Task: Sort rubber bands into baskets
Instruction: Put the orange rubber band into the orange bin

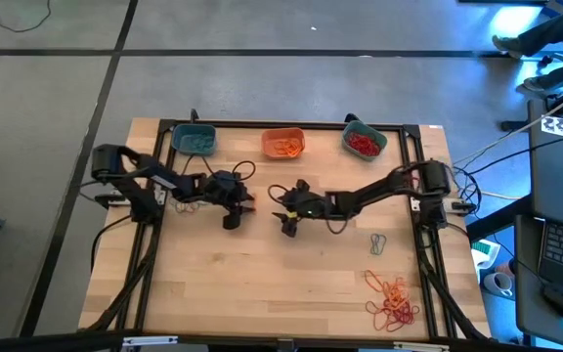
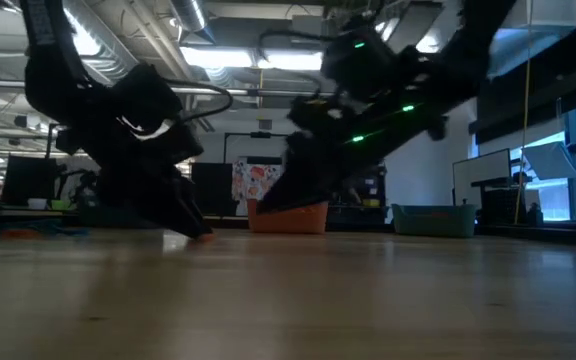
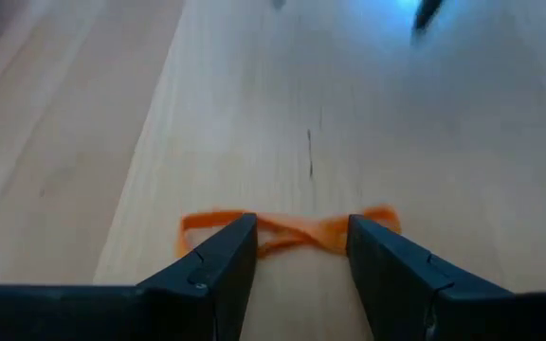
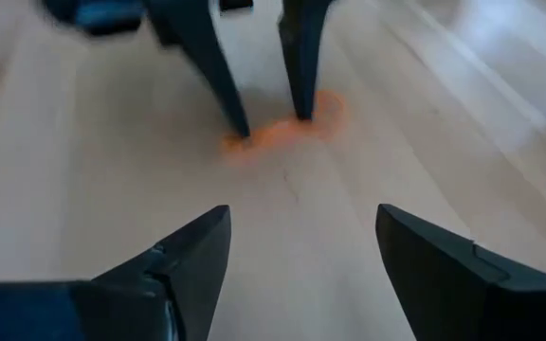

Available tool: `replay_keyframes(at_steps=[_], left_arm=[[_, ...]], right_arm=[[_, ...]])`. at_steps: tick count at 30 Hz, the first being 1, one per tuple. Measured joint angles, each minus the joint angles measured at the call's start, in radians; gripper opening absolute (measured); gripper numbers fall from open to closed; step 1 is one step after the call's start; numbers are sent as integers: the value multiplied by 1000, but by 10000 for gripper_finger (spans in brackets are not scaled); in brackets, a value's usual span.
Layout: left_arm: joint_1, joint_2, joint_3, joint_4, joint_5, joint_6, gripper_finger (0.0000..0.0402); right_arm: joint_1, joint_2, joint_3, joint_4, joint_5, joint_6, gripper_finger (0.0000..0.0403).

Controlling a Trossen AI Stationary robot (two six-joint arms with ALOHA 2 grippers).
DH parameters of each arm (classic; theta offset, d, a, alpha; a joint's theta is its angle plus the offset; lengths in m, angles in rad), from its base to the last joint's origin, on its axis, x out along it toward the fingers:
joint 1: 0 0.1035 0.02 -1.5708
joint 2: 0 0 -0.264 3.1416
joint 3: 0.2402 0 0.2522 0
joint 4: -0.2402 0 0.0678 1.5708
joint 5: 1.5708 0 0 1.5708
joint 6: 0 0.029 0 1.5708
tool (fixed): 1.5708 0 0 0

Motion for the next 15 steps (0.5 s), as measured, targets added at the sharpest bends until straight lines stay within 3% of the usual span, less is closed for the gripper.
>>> replay_keyframes(at_steps=[9, 15], left_arm=[[-21, 44, 37, 43, -7, 16, 166], [-24, -69, 41, -82, -13, 21, 166]], right_arm=[[-54, 122, 185, -88, -85, -40, 264], [-57, 150, 238, -109, -113, -86, 264]])
